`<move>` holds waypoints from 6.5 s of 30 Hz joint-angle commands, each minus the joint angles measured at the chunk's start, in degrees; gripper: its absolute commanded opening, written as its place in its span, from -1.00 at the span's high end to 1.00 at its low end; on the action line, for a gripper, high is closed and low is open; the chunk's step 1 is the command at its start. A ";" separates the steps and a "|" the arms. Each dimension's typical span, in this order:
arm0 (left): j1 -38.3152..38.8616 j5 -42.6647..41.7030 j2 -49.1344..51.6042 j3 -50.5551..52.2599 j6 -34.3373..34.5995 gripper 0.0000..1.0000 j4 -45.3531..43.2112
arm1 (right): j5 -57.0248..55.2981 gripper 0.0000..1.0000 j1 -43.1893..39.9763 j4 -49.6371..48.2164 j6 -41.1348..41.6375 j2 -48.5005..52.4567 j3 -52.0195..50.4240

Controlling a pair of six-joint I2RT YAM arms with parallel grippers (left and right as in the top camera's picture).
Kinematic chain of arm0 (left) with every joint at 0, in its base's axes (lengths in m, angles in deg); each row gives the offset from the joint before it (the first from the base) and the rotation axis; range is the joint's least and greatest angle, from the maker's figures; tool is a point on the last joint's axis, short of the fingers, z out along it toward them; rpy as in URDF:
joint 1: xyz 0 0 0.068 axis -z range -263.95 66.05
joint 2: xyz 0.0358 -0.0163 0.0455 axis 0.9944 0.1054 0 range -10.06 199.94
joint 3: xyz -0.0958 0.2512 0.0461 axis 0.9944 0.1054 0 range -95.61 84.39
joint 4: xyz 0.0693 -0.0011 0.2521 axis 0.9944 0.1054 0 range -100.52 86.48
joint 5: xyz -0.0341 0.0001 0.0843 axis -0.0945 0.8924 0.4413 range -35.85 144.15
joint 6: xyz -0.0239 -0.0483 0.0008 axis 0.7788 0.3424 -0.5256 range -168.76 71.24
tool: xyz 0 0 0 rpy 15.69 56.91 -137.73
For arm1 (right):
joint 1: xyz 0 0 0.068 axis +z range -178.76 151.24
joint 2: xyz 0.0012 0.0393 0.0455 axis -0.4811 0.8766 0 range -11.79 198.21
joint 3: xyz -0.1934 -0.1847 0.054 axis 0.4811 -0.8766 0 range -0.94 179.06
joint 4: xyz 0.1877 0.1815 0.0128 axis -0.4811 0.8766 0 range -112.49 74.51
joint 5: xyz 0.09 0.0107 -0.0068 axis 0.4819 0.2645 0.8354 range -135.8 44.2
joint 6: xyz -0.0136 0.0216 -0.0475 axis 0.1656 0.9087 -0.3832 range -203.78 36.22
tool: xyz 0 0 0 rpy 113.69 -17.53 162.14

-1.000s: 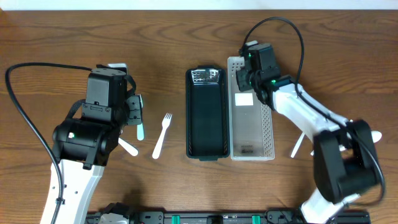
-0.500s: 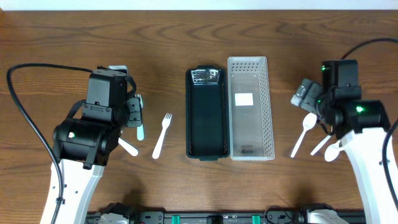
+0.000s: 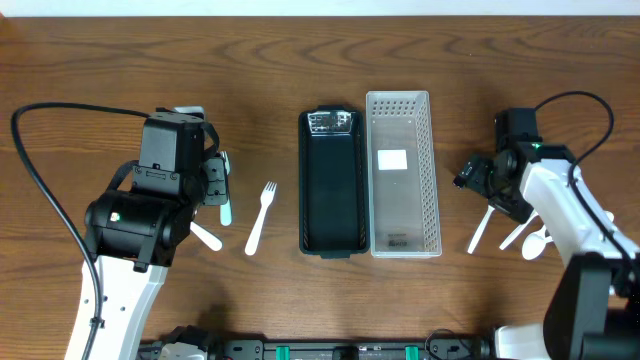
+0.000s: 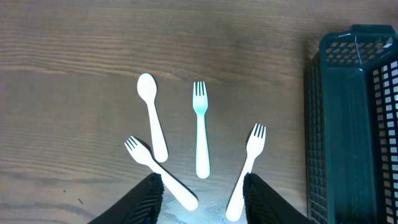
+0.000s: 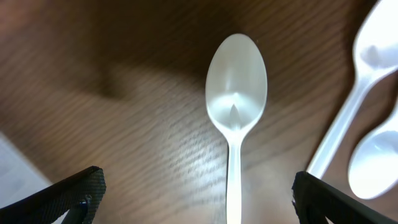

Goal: Pack container
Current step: 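Move the right gripper to a white spoon and grasp its handle, then carry the spoon into the white basket and open the right gripper, then grasp a second white spoon with the right gripper, then lower the second spoon into the white basket and release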

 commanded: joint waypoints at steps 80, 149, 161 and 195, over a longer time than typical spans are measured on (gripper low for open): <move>-0.24 0.48 0.15 -0.66 0.39 -0.56 0.81 | 1.29 0.97 24.04 3.91 -11.32 3.19 19.52; -0.24 0.48 0.15 -0.66 0.39 -0.56 2.32 | 4.63 -0.59 -16.48 -1.77 -8.70 10.99 0.87; -0.24 0.48 0.15 -0.66 0.39 -0.57 2.67 | 3.13 -0.41 -16.48 -2.54 -8.68 10.99 0.81; -0.24 0.48 0.15 -0.66 0.39 -0.57 2.64 | 4.31 0.97 -3.34 6.36 -14.03 -2.78 10.49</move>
